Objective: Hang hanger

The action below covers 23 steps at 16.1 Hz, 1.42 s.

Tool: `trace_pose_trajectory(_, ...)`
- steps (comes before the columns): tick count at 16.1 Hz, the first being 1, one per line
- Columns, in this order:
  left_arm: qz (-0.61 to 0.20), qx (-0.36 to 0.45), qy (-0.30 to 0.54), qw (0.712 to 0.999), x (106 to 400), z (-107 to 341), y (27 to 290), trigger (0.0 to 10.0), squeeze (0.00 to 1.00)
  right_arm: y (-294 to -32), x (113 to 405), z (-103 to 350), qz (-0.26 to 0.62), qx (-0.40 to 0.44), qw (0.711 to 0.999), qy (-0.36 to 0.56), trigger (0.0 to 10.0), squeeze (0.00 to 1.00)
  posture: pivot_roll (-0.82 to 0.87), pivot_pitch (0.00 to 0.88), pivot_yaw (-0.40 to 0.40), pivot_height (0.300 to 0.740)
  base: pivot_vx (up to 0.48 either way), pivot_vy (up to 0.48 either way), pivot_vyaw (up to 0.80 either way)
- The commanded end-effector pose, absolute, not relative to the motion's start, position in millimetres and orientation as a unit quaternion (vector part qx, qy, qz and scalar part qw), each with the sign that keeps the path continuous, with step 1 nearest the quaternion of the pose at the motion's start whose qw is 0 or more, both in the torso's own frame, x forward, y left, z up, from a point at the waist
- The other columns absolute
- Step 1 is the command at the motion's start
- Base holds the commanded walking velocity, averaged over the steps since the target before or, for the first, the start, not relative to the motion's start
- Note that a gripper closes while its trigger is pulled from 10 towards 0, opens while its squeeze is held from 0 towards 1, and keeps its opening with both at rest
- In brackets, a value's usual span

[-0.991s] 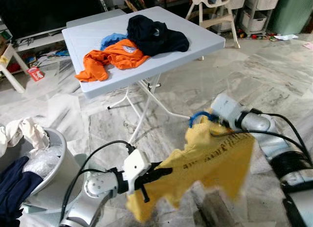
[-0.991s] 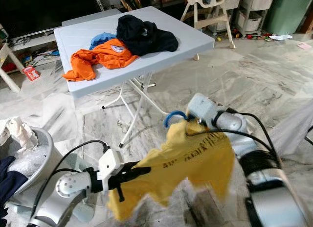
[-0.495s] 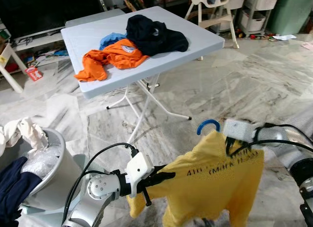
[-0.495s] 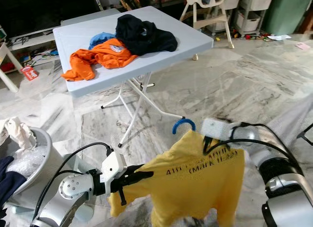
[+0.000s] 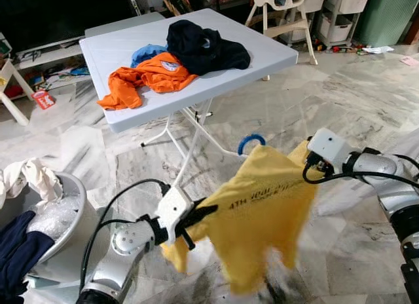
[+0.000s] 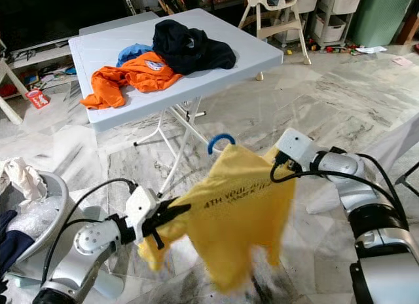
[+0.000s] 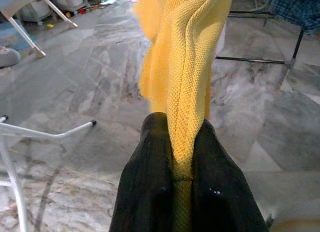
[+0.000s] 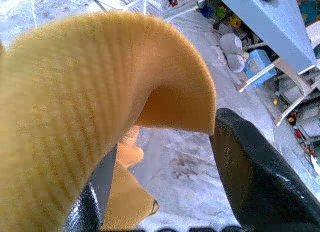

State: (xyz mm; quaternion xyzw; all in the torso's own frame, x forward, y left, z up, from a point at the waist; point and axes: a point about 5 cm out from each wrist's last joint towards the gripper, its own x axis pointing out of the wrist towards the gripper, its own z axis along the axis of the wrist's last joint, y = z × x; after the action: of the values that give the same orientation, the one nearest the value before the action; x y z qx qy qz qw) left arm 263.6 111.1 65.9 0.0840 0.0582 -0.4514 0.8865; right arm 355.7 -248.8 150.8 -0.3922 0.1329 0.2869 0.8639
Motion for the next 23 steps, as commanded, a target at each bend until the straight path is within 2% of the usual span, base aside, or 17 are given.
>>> trace_pose_trajectory(1, -0.427, 0.083, 0.03, 0.9, 272.0, 75.9, 118.3, 0.0, 0.0, -251.6, 350.9, 149.3, 0.311, -0.388, 0.856, 0.146, 10.0, 1.0, -0.14, 0.034, 0.057, 0.74, 0.0, 0.0, 0.0)
trace_pose_trajectory(4, -0.425, 0.084, 0.034, 0.901, 271.6, 72.4, 117.5, 0.0, 0.0, -255.0, 341.2, 144.5, 0.368, -0.396, 0.82, 0.189, 10.0, 1.0, -0.14, 0.033, 0.058, 0.74, 0.0, 0.0, 0.0)
trace_pose_trajectory(5, -0.426, 0.084, 0.036, 0.9, 271.2, 71.1, 116.9, 0.0, 0.0, -256.4, 335.8, 141.8, 0.393, -0.398, 0.802, 0.21, 10.0, 1.0, -0.14, 0.031, 0.058, 0.74, 0.0, 0.0, 0.0)
trace_pose_trajectory(6, -0.427, 0.085, 0.038, 0.9, 270.8, 70.0, 116.6, 0.0, 0.0, -261.9, 327.1, 138.6, 0.423, -0.406, 0.773, 0.241, 10.0, 1.0, -0.14, 0.031, 0.057, 0.74, 0.0, 0.0, 0.0)
trace_pose_trajectory(7, -0.426, 0.085, 0.038, 0.9, 270.6, 69.7, 116.9, 0.0, 0.0, -266.0, 327.0, 140.0, 0.417, -0.413, 0.773, 0.244, 10.0, 1.0, -0.14, 0.03, 0.055, 0.74, 0.0, 0.0, 0.0)
trace_pose_trajectory(8, -0.424, 0.083, 0.039, 0.901, 270.9, 69.3, 117.7, 0.0, 0.0, -268.4, 332.2, 144.7, 0.389, -0.417, 0.789, 0.227, 10.0, 1.0, -0.14, 0.031, 0.053, 0.74, 0.0, 0.0, 0.0)
trace_pose_trajectory(9, -0.423, 0.083, 0.04, 0.901, 271.1, 68.5, 118.3, 0.0, 0.0, -271.2, 349.2, 159.5, 0.295, -0.436, 0.833, 0.172, 10.0, 1.0, -0.15, 0.033, 0.05, 0.74, 0.0, 0.0, 0.0)
trace_pose_trajectory(10, -0.424, 0.082, 0.039, 0.901, 270.8, 68.3, 117.8, 0.0, 0.0, -274.2, 363.3, 172.0, 0.195, -0.413, 0.879, 0.138, 10.0, 1.0, -0.15, 0.033, 0.05, 0.74, 0.0, 0.0, 0.0)
trace_pose_trajectory(13, -0.429, 0.068, 0.033, 0.9, 269.2, 69.1, 108.1, 0.0, 0.0, -253.2, 373.6, 177.8, 0.117, -0.351, 0.927, 0.056, 10.0, 1.0, -0.15, 0.034, 0.046, 0.74, 0.0, 0.0, 0.0)
trace_pose_trajectory(14, -0.43, 0.064, 0.032, 0.9, 268.9, 69.2, 105.8, 0.0, 0.0, -245.8, 374.2, 176.2, 0.114, -0.342, 0.932, 0.038, 10.0, 1.0, -0.15, 0.034, 0.046, 0.74, 0.0, 0.0, 0.0)
trace_pose_trajectory(15, -0.436, 0.056, 0.029, 0.898, 266.5, 69.2, 101.5, 0.0, 0.0, -226.5, 372.9, 164.2, 0.095, -0.339, 0.936, 0.003, 10.0, 1.0, -0.15, 0.035, 0.045, 0.74, 0.0, 0.0, 0.0)
trace_pose_trajectory(16, -0.438, 0.053, 0.027, 0.897, 265.9, 69.7, 100.6, 0.0, 0.0, -223.3, 372.2, 161.1, 0.085, -0.336, 0.938, -0.003, 10.0, 1.0, -0.15, 0.035, 0.047, 0.74, 0.0, 0.0, 0.0)
trace_pose_trajectory(17, -0.441, 0.045, 0.025, 0.896, 265.4, 71.6, 99.3, 0.0, 0.0, -215.9, 369.9, 149.5, 0.051, -0.297, 0.954, -0.004, 10.0, 1.0, -0.15, 0.036, 0.047, 0.74, 0.0, 0.0, 0.0)
trace_pose_trajectory(21, -0.465, 0.016, 0.013, 0.885, 262.5, 80.3, 89.9, 0.0, 0.0, -201.7, 364.3, 133.4, -0.01, -0.334, 0.942, -0.027, 10.0, 1.0, -0.15, 0.037, 0.046, 0.74, 0.0, 0.0, 0.0)
trace_pose_trajectory(22, -0.473, 0.005, 0.007, 0.881, 261.8, 84.6, 86.4, 0.0, 0.0, -200.8, 364.0, 130.3, -0.019, -0.378, 0.925, -0.029, 10.0, 1.0, -0.15, 0.037, 0.047, 0.74, 0.0, 0.0, 0.0)
trace_pose_trajectory(23, -0.475, -0.003, 0.002, 0.88, 263.0, 89.0, 84.8, 0.0, 0.0, -200.5, 364.0, 123.6, -0.004, -0.357, 0.934, -0.005, 10.0, 1.0, -0.15, 0.037, 0.048, 0.74, 0.0, 0.0, 0.0)
